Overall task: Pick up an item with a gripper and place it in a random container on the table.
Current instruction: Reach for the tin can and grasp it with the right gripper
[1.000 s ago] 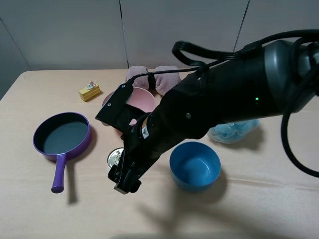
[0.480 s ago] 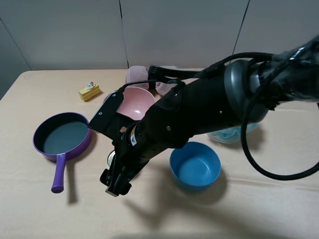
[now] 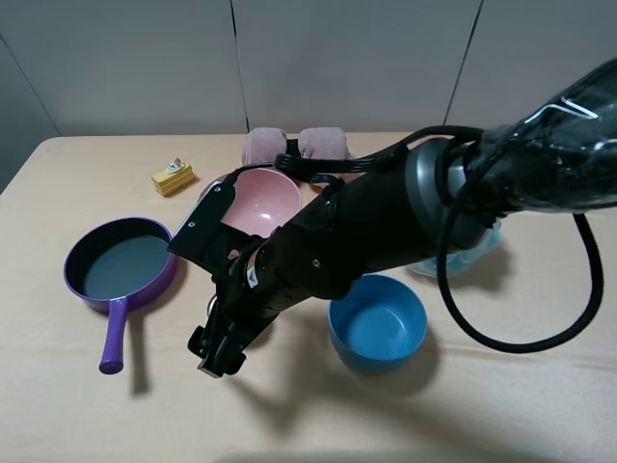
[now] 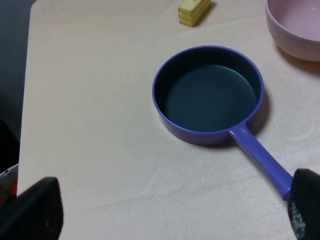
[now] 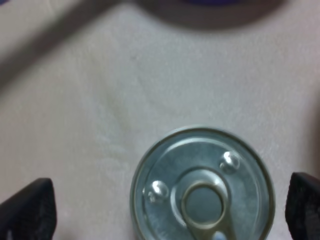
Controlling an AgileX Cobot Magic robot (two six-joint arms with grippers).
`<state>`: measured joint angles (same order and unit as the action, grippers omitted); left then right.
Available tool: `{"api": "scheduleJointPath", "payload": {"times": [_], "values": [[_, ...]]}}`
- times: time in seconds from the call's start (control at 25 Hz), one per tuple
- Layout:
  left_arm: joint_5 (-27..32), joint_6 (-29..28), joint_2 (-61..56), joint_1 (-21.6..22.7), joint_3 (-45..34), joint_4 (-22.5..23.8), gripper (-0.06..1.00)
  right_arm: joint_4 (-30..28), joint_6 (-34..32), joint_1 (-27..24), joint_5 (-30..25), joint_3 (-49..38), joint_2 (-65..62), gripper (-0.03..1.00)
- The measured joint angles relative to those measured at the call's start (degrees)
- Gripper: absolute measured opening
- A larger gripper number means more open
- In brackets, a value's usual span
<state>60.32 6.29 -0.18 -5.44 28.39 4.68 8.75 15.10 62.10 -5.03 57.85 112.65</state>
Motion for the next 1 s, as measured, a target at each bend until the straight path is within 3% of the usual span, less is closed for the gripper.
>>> {"api": "scheduleJointPath", "payload": {"times": [1.0], "values": [[0.0,0.0,0.0,0.0,0.0,0.0,0.9,-0.6,0.1,-0.9,3.2,0.0,0.5,0.69]]}}
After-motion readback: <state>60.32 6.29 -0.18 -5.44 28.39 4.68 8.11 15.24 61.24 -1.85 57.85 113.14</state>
